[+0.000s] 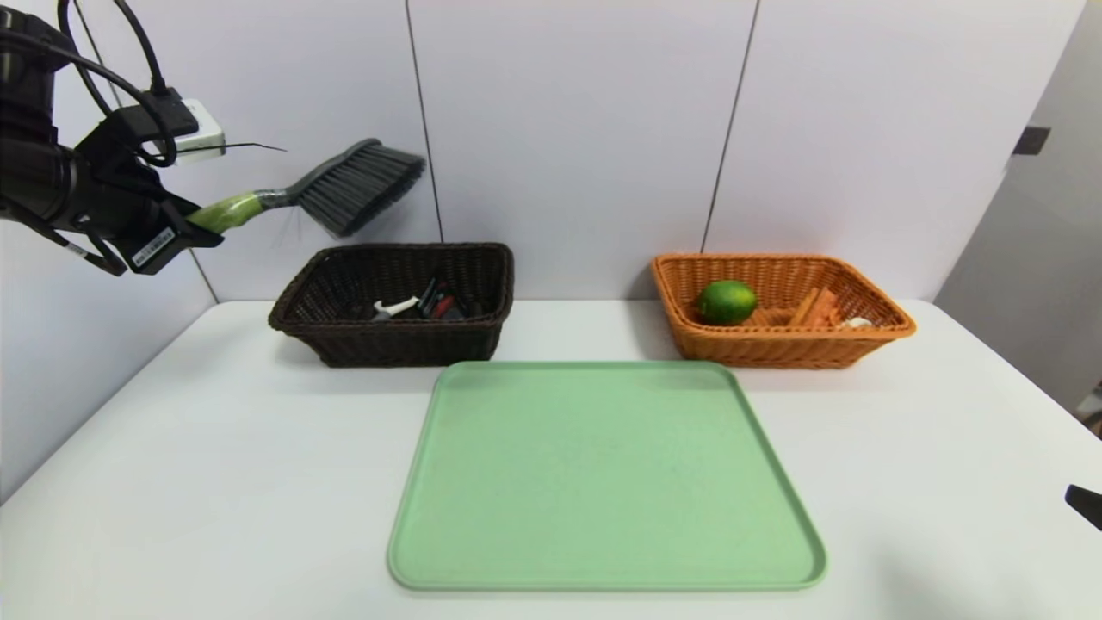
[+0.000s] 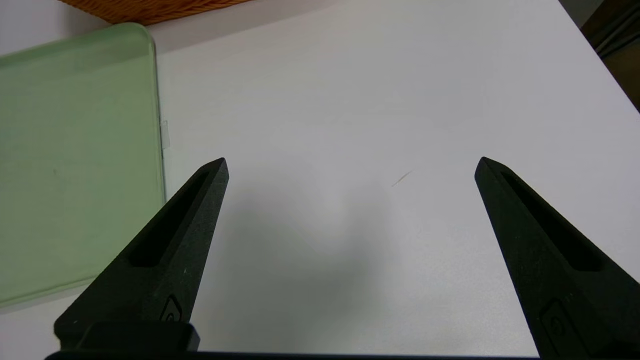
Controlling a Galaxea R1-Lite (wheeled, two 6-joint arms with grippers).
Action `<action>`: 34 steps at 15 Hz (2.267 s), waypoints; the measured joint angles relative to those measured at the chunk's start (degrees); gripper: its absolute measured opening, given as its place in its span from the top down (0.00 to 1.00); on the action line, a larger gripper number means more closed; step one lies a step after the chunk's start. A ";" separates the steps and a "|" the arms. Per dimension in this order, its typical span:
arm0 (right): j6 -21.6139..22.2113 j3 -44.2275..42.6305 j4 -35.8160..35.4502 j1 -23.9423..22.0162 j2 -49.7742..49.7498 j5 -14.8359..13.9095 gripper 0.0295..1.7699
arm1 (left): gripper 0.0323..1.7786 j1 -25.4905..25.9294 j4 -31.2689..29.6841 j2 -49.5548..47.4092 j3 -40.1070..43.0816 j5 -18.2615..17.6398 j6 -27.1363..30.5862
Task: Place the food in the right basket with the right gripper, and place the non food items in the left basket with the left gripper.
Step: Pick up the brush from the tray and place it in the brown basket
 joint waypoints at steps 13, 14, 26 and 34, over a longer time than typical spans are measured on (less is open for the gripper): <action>0.15 1.01 -0.05 0.00 1.01 -0.11 0.04 | 0.78 1.01 -4.55 4.77 -0.37 -0.46 21.75; 0.15 1.12 -0.07 0.00 1.01 -0.11 0.04 | 0.78 1.01 -4.46 5.38 -0.48 -0.52 23.98; 0.17 2.47 0.00 -0.09 0.85 -0.52 0.04 | 0.78 1.04 -3.50 11.85 -3.95 -10.84 34.65; 0.15 2.91 -0.10 -0.09 0.90 -0.96 0.04 | 0.63 0.18 -3.41 15.52 -7.72 -12.07 35.89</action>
